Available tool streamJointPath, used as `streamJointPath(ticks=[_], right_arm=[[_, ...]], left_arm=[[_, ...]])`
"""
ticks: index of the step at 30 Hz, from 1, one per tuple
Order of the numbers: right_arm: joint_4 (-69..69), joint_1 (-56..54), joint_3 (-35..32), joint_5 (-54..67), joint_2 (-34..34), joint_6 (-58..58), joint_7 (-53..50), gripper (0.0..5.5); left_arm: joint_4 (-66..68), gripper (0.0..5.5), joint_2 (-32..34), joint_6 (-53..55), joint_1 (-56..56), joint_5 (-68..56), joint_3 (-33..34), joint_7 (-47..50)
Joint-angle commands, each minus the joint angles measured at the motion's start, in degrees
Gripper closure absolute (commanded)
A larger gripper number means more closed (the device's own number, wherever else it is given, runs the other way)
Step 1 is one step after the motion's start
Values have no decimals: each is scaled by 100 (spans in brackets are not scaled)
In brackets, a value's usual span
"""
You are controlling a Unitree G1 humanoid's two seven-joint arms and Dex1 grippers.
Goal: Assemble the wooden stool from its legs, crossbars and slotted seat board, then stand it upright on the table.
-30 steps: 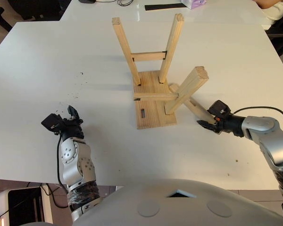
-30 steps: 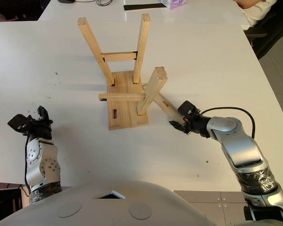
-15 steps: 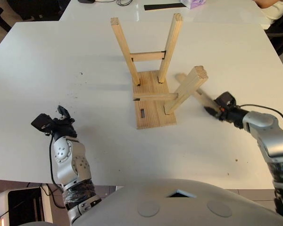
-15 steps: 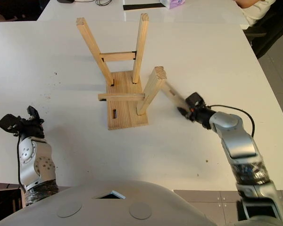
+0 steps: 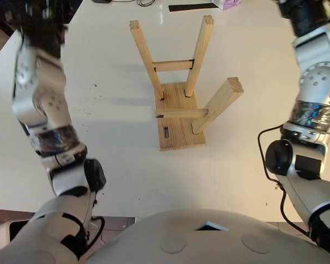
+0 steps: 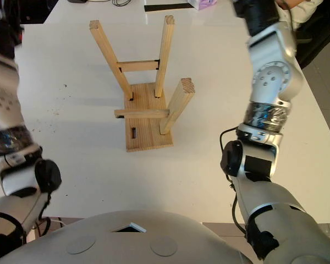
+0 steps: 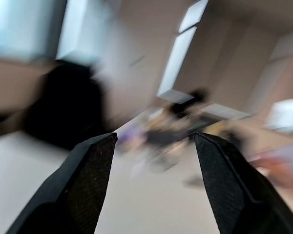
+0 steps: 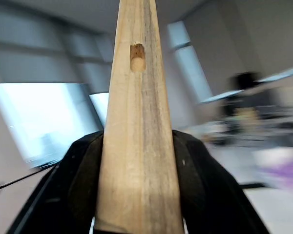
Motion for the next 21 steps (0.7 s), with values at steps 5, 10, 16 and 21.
streamJointPath(ticks=[5, 10, 16, 21], right_arm=[[-691, 185, 202, 643, -198, 527, 620, 345], [-1216, 258, 525, 1225, -262, 1036, 1333, 345], [-1633, 249, 861, 1463, -848, 1364, 2380, 345], [-1356, 47, 981, 1382, -1335, 1436, 3097, 345]], left_arm=[[-393, 257, -349, -94, -1489, -2775, 998, -213], [-409, 257, -305, 481, -1044, -3502, 663, -726], [-622, 257, -194, 999, -427, -3703, 30, -1644], [-1147, 257, -74, 1344, -13, -4134, -205, -2129]])
